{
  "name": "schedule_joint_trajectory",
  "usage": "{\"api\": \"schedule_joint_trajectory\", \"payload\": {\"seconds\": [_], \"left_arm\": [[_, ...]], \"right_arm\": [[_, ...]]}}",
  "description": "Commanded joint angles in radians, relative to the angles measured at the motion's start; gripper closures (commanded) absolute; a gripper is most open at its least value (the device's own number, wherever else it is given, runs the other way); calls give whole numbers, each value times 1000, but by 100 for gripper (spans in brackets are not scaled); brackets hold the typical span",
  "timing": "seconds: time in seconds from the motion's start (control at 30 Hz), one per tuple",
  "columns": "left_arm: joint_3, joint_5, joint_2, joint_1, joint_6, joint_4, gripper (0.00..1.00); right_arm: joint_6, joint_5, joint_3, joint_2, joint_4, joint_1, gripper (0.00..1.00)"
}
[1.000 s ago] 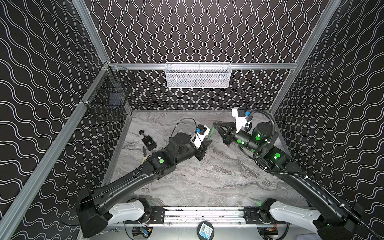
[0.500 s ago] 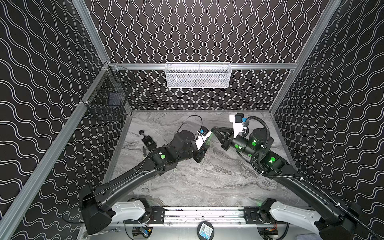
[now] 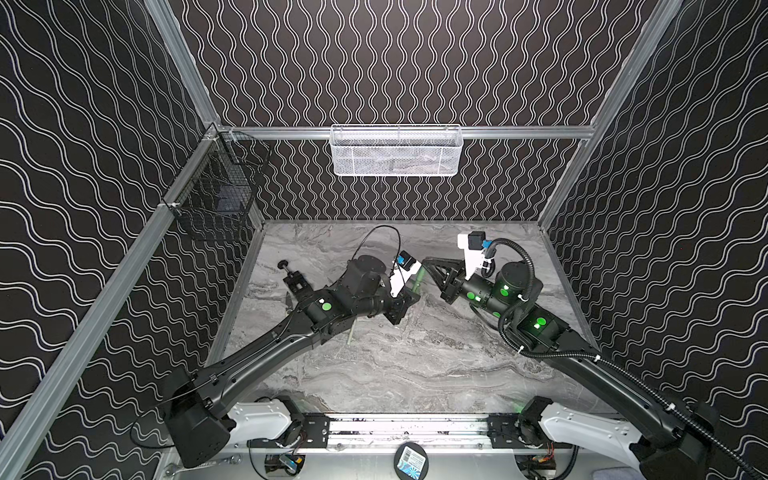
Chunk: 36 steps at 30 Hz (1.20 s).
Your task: Insert the pens into the pen caps
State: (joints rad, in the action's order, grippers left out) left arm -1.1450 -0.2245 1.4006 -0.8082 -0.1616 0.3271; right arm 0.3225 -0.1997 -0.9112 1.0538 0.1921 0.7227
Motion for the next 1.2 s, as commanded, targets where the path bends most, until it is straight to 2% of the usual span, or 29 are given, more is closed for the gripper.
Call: {"api": "schedule_joint_trajectory", "payload": {"seconds": [0.0,0.13,0.27,0.43,0.63,0.9,1.17], "left_arm": [[-12,64,-7,21,-95,-1176,100],[-7,25,-13,21,-79,-1186,100],[14,-24,-23,20,-59,-1132,100],[120,-63,-49,20,-86,-1086,100],[179,-52,-88,21,-96,-1097,100],[114,-19,-79,39,-99,-1115,100],[29,-38,-24,89,-148,-1204,100]], "right_arm": [[-2,-168,22,5,-257,15,100],[6,-169,11,-3,-271,14,100],[-2,-109,-35,-10,-300,6,100],[-37,-41,-143,-6,-352,-7,100],[-31,-149,-140,48,-336,-4,98],[-23,-154,-45,10,-303,1,97],[8,-187,23,-4,-267,5,97]]}}
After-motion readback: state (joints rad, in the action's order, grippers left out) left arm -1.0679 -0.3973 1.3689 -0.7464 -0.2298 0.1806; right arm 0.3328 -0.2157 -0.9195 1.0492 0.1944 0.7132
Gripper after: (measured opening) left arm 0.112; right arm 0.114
